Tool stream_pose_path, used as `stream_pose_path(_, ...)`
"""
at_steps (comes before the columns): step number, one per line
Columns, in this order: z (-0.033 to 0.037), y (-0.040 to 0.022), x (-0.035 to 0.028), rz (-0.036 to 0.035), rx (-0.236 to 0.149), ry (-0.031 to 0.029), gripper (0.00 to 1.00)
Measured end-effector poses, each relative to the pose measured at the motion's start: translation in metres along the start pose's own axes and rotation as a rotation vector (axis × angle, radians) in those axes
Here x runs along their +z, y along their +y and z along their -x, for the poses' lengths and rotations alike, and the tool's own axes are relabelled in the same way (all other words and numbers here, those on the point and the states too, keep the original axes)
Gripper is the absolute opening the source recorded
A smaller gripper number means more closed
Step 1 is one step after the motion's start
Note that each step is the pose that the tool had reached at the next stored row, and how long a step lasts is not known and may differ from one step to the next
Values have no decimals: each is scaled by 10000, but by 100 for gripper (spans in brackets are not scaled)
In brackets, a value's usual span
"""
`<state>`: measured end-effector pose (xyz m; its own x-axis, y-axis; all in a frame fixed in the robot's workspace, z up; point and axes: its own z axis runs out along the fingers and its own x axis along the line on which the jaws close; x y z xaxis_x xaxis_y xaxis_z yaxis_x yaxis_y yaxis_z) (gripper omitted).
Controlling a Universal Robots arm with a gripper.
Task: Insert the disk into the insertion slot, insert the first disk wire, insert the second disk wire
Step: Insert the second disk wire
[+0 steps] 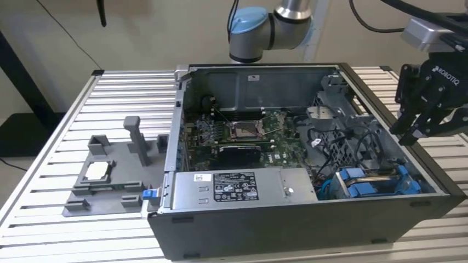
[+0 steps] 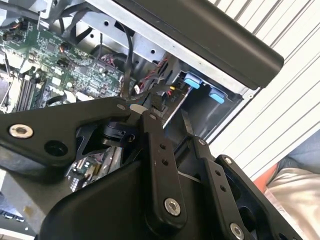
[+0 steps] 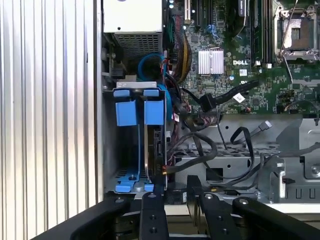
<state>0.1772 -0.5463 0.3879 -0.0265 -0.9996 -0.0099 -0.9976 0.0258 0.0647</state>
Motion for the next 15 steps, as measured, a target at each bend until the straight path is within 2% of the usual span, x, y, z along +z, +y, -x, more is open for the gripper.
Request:
stream_pose_path(7,184,12,3,0,11,-2,33)
stream_pose_path(10,232,29,5,-1,18,-3,33)
stream_pose_path(12,239,70,8,-4,18,-2,33)
stream_pose_path(15,238,165,14,-23,19,-3,33)
